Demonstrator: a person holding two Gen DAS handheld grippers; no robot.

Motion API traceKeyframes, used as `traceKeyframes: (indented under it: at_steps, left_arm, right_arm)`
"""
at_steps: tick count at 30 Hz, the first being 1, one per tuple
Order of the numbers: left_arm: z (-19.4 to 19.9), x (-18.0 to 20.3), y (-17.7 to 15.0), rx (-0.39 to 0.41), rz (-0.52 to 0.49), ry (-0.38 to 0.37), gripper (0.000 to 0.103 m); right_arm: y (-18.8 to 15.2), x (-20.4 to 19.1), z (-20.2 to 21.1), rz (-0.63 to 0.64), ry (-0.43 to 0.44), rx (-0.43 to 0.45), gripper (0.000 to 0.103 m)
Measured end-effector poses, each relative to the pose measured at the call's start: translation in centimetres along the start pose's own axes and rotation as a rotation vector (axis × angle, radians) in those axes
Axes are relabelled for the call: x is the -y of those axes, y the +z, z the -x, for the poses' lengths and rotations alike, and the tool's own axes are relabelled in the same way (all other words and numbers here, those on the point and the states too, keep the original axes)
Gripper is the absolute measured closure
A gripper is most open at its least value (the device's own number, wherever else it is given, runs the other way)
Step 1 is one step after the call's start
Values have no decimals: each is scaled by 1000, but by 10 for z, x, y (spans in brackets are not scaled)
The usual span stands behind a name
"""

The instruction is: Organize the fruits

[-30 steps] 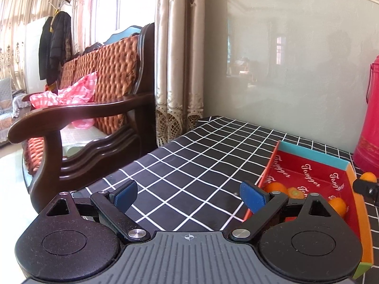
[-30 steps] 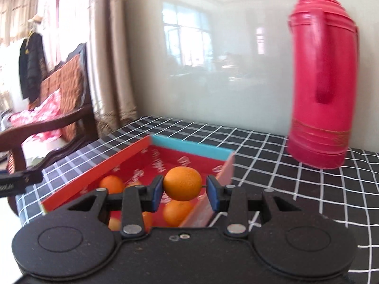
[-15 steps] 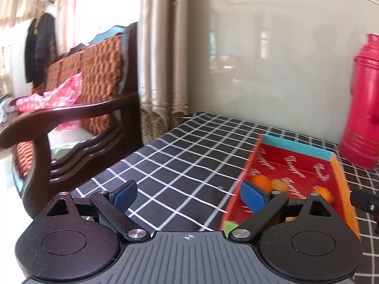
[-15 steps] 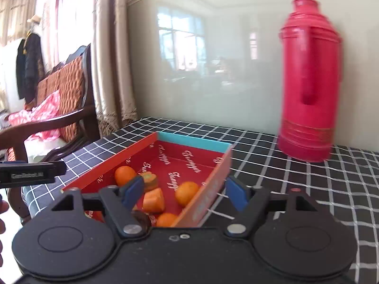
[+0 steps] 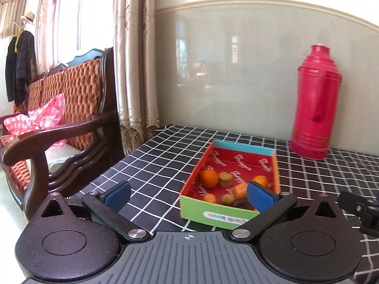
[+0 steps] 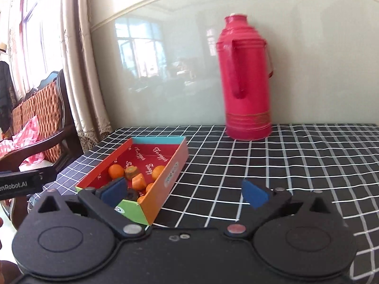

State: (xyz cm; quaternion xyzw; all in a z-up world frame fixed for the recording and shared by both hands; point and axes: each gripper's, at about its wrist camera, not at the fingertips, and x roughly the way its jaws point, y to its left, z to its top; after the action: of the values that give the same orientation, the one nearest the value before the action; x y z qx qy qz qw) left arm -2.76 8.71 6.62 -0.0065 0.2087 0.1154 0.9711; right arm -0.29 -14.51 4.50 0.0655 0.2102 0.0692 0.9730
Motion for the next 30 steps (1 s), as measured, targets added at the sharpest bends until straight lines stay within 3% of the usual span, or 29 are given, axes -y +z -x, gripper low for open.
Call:
traceKeyframes:
  at_steps: [12, 30]
  left_arm:
    - [45, -2, -3, 26, 10, -37, 0]
    - [49, 6, -9, 18, -11, -43, 0]
  right_arm:
    - [1, -11, 38, 18, -2, 38, 6]
    - [-4, -13, 42, 20, -9, 32, 6]
